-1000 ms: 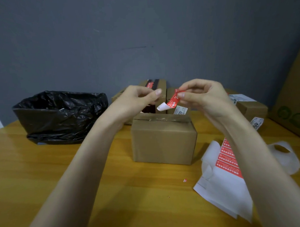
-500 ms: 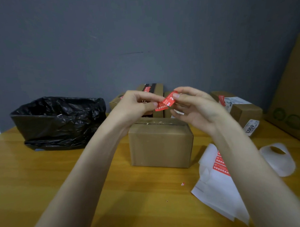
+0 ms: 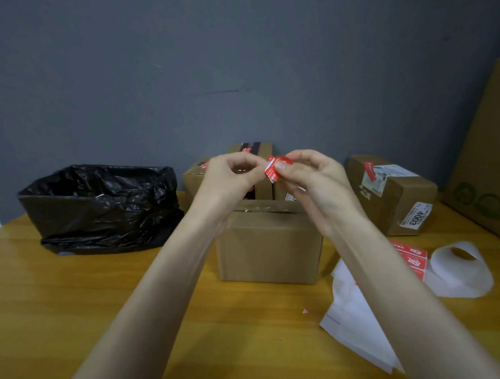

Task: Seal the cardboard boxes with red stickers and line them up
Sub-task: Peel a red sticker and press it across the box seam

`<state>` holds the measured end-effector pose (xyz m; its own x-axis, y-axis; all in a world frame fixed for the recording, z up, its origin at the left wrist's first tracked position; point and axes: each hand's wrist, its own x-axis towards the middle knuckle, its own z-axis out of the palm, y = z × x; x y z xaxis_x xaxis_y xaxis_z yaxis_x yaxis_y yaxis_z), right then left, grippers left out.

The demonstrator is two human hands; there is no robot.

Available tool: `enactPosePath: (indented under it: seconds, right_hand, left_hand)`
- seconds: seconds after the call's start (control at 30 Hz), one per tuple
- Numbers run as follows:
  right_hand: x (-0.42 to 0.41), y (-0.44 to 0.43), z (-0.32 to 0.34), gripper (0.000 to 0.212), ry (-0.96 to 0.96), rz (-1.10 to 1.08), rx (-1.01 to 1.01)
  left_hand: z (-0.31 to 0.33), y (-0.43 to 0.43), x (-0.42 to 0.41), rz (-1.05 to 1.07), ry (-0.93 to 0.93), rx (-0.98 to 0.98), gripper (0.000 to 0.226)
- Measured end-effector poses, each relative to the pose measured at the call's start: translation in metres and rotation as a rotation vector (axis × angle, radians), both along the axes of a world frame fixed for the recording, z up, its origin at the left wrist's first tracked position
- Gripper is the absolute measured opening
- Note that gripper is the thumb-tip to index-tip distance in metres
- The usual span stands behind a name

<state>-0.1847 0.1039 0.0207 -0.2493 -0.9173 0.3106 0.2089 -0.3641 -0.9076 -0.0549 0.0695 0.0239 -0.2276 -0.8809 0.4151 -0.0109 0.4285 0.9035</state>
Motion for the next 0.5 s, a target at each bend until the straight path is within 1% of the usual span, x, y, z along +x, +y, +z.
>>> enactPosePath:
  seconds: [0.07, 0.1, 0.2, 0.27, 0.33, 0.4, 0.5]
  right_hand:
    - [0.004, 0.0, -0.002, 0.014, 0.046, -0.096, -0.029]
    - [0.005, 0.0, -0.004, 0.014, 0.103, -0.162, -0.047]
    - [0.01, -0.001, -0.007, 0.016, 0.255, -0.299, -0.122]
    - [0.007, -0.002, -0.006, 0.018, 0.288, -0.319, -0.149]
    - [0.002, -0.002, -0.004, 0.019, 0.321, -0.319, -0.123]
    - [-0.003, -0.003, -0.003, 0.023, 0.403, -0.353, -0.086]
    - [-0.004, 0.0, -0.002, 0.026, 0.545, -0.402, -0.098]
  left_hand:
    - [0.001, 0.001, -0.002, -0.038, 0.002, 0.036, 0.022]
    - [0.002, 0.002, -0.002, -0.034, -0.007, 0.031, 0.022]
    - [0.004, 0.007, -0.001, -0.026, -0.022, -0.053, 0.005]
    - [0.005, 0.007, 0.002, -0.023, -0.024, -0.08, 0.013]
    - [0.007, 0.006, 0.005, 0.0, -0.058, -0.091, 0.015]
    - [0.008, 0.007, 0.005, 0.004, -0.093, -0.096, 0.014]
    - [0.007, 0.008, 0.003, -0.019, -0.117, -0.082, 0.014]
